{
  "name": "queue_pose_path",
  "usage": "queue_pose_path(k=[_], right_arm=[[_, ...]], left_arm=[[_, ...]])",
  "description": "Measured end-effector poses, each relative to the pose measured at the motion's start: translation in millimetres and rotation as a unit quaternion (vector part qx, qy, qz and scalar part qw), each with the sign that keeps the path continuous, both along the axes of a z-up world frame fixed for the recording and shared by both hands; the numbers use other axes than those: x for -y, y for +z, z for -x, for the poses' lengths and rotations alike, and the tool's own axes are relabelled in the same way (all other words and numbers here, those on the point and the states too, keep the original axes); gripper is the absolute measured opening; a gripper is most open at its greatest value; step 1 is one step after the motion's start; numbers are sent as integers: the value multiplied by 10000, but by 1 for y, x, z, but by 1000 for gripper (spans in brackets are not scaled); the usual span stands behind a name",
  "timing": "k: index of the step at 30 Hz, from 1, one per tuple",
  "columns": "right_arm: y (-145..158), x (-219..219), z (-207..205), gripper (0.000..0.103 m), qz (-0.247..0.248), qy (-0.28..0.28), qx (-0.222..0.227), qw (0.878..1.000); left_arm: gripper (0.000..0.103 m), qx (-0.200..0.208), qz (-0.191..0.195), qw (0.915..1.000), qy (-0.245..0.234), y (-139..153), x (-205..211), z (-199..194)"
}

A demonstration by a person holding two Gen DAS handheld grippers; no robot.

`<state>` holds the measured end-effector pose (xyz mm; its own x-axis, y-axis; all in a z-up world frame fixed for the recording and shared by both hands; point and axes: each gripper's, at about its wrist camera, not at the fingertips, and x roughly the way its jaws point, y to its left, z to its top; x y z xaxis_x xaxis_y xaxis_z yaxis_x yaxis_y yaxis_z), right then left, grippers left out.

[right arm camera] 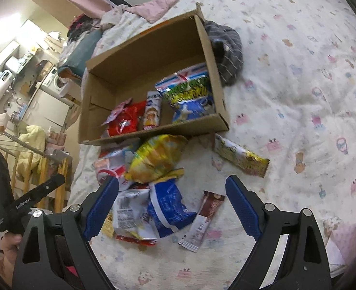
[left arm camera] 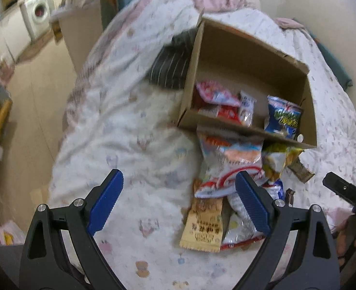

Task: Organize snacks
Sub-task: 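Withdraw both tools from the box back toward the snack pile, then grasp the peanut snack pack with the left tool while the right tool grasps a brown wafer bar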

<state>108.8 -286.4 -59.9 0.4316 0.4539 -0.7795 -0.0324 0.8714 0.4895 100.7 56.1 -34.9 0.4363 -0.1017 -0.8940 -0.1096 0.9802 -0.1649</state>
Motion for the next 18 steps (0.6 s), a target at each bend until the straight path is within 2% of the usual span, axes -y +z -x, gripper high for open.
queue_pose_path(k=[3, 6, 11, 13, 14, 18], right_arm=[[-4, -3, -2, 92, 28, 3, -76, 10000], [-5, -7, -3, 92, 5, 23, -101, 9999], [-7, -12, -6, 92, 20, 62, -165, 9998], [-11, -10, -6, 92, -80, 20, -271, 9996], [-14, -8, -7, 92, -105, 1, -361, 9993], [-39, 5, -11, 92, -260, -154, -944, 9951]], left_arm=[[92, -455, 157, 9988, 49, -21, -5, -1], [90, -1051, 431, 9934, -141, -46, 0, -1], [77, -1269, 326, 9899, -545, -62, 24, 2], [77, -1323, 318, 9889, -592, -65, 31, 2], [76, -1356, 299, 9883, -625, -67, 35, 2], [64, -1524, 187, 9856, -706, -78, 48, -4]])
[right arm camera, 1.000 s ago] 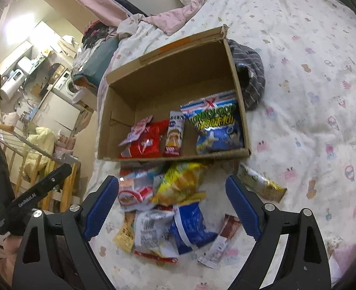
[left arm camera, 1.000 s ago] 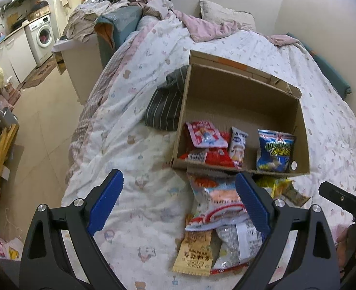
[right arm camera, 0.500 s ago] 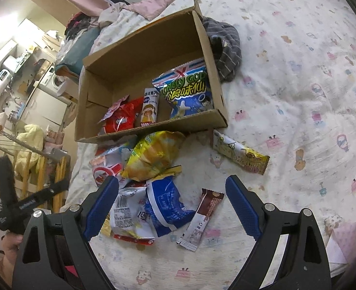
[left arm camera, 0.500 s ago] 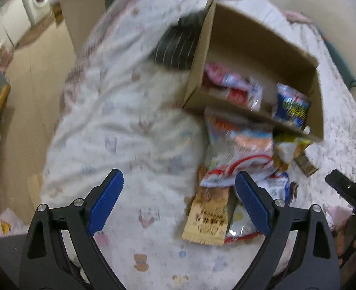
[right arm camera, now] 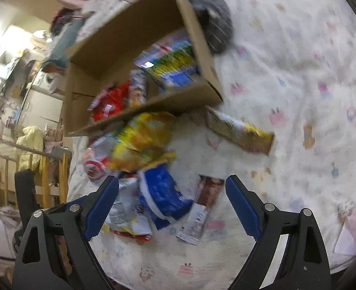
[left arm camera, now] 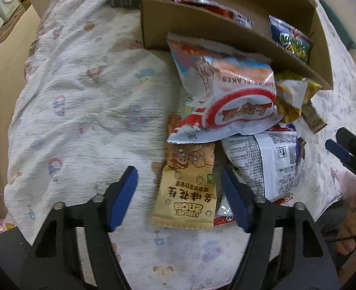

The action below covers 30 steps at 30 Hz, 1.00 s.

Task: Organize snacks
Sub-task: 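Grasp the peanut snack pack with the left tool while the right tool grasps a brown wafer bar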

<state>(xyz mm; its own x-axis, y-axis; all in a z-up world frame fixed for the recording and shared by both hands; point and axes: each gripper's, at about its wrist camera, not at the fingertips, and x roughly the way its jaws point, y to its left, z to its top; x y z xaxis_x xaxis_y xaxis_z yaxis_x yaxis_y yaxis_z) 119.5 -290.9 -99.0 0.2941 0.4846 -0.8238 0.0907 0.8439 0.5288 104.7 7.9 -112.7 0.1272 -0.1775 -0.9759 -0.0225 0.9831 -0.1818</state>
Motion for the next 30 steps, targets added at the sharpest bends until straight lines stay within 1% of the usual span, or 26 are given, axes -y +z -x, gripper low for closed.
queue_pose_path(k=[2, 4, 5, 6, 7, 8, 9, 13, 15, 17, 19, 23, 26, 30], right_arm=[[-11, 6, -1, 92, -88, -76, -221, 9997], [-24, 9, -1, 88, -94, -107, -471, 9988], [-28, 10, 0, 79, -112, -95, -557, 9983], [-34, 10, 0, 74, -146, -78, -668, 9976], [-37, 10, 1, 71, -150, -59, -731, 9972], [-41, 8, 1, 64, -103, 6, -783, 9969], [-44, 5, 2, 61, -31, 74, -817, 9966], [-52, -5, 2, 52, 225, 279, -870, 9956], [-53, -5, 2, 33, 294, 291, -867, 9954], [-55, -6, 2, 25, 363, 328, -865, 9951], [-55, -6, 3, 22, 460, 352, -805, 9951], [-46, -7, 4, 19, 533, 327, -650, 9959], [-33, -3, 8, 19, 521, 248, -432, 9974], [-17, 9, 9, 19, 375, 100, -197, 9991]], left_arm=[[62, -68, -37, 10000, -21, -5, 5, -3], [59, -143, -72, 9999, -55, -11, 9, -6], [54, -175, -88, 9998, -74, -13, 11, -7], [49, -235, -128, 9996, -103, -17, 13, -8], [47, -263, -153, 9995, -111, -18, 13, -8], [47, -280, -182, 9994, -111, -20, 14, -8], [46, -276, -199, 9994, -107, -21, 14, -7], [41, -192, -396, 9988, -219, -20, 23, -6], [37, -172, -442, 9986, -219, -20, 26, -7], [36, -184, -440, 9987, -191, -19, 30, -6], [35, -188, -452, 9987, -174, -15, 23, -5], [34, -173, -486, 9986, -134, -13, 20, -2], [34, -138, -495, 9986, -118, -9, 18, 6], [34, -105, -508, 9987, 8, -3, 13, 18]])
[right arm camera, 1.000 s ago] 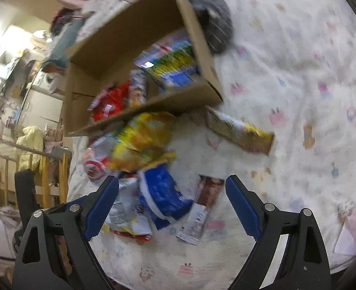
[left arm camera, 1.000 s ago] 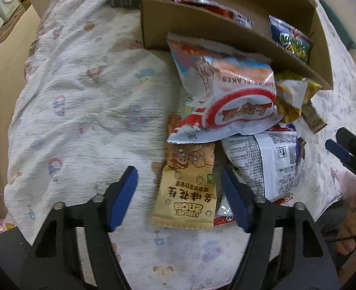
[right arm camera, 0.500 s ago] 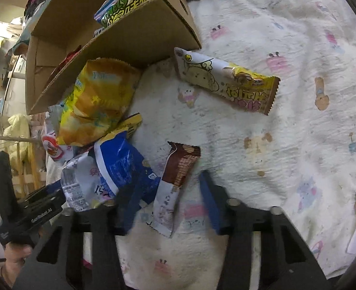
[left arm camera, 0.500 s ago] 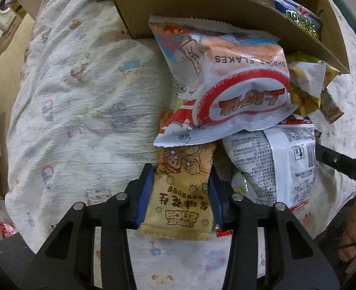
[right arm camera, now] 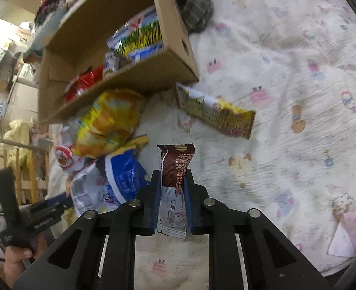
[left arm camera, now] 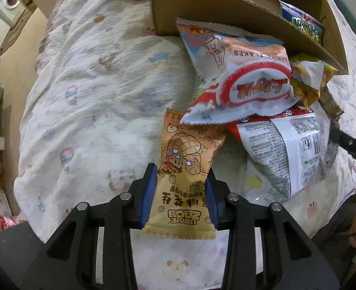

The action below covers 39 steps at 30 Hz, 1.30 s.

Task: Organize snacks
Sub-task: 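Grasp the peanut snack pack with the left tool while the right tool grasps a brown wafer bar, then lower the peanut pack into the box with the left tool while the right tool lowers the wafer bar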

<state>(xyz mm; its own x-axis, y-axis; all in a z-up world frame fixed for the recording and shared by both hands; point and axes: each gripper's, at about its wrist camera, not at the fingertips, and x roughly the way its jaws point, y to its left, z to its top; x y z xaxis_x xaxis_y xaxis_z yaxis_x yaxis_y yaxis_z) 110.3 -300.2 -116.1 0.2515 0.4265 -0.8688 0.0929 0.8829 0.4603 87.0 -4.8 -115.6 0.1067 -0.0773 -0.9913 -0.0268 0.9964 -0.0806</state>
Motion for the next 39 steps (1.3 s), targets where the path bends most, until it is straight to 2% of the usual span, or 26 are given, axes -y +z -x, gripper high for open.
queue_pose_path(k=[3, 5, 12, 19, 21, 27, 39], right_arm=[[15, 12, 2, 19, -160, -89, 207, 9996], [25, 15, 5, 19, -307, -127, 326, 9989], [54, 14, 9, 19, -446, 1, 862, 9953], [91, 11, 15, 19, -781, 24, 1578, 9844], [100, 9, 16, 19, -826, 56, 1752, 9810], [107, 5, 8, 19, -1131, 40, 1838, 9764], [111, -2, -23, 19, -1214, -136, 1895, 9743]], left_arm=[[34, 52, 81, 9994, 327, 7, -11, 15], [34, 180, -5, 9991, 389, 16, -15, 22], [33, 839, -239, 9943, 612, 68, -15, 31], [33, 1465, -308, 9875, 496, 117, -4, 21], [33, 1625, -312, 9853, 414, 122, -6, 14], [33, 2037, -442, 9780, 59, 143, 15, -9], [33, 2162, -200, 9761, -117, 151, 18, -50]])
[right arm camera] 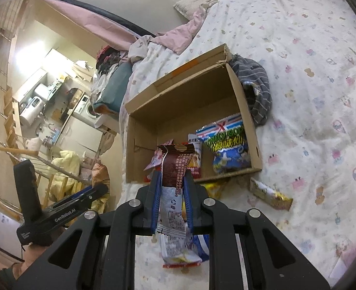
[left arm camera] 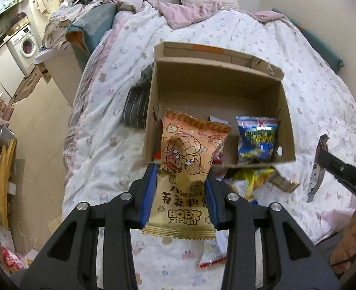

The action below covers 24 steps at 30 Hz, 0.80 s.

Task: Organize snacks
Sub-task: 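Lower the peanut pack into the box with the left tool while the right tool lowers the wafer bar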

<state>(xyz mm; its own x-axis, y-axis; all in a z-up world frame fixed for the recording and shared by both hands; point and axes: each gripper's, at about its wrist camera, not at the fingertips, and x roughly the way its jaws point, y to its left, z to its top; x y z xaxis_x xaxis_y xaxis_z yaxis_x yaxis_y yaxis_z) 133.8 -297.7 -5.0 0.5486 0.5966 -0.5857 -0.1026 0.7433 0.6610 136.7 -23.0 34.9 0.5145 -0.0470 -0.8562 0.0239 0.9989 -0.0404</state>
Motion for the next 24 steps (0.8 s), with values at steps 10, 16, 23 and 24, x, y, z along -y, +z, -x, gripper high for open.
queue_pose_path(k=[10, 16, 23, 24], right_arm=[[2, -25, -36, 19, 194, -29, -27, 9998], [13, -39, -61, 19, 137, -53, -124, 9998], [6, -54, -93, 19, 785, 42, 82, 9969], [0, -55, -94, 19, 825, 60, 86, 9965]], left_arm=[[33, 103, 156, 9997, -167, 1, 1, -50], [33, 292, 255, 9991, -144, 1, 3, -82], [34, 278, 343, 9989, -156, -16, -7, -96], [34, 306, 307, 9989, -159, -17, -10, -95]])
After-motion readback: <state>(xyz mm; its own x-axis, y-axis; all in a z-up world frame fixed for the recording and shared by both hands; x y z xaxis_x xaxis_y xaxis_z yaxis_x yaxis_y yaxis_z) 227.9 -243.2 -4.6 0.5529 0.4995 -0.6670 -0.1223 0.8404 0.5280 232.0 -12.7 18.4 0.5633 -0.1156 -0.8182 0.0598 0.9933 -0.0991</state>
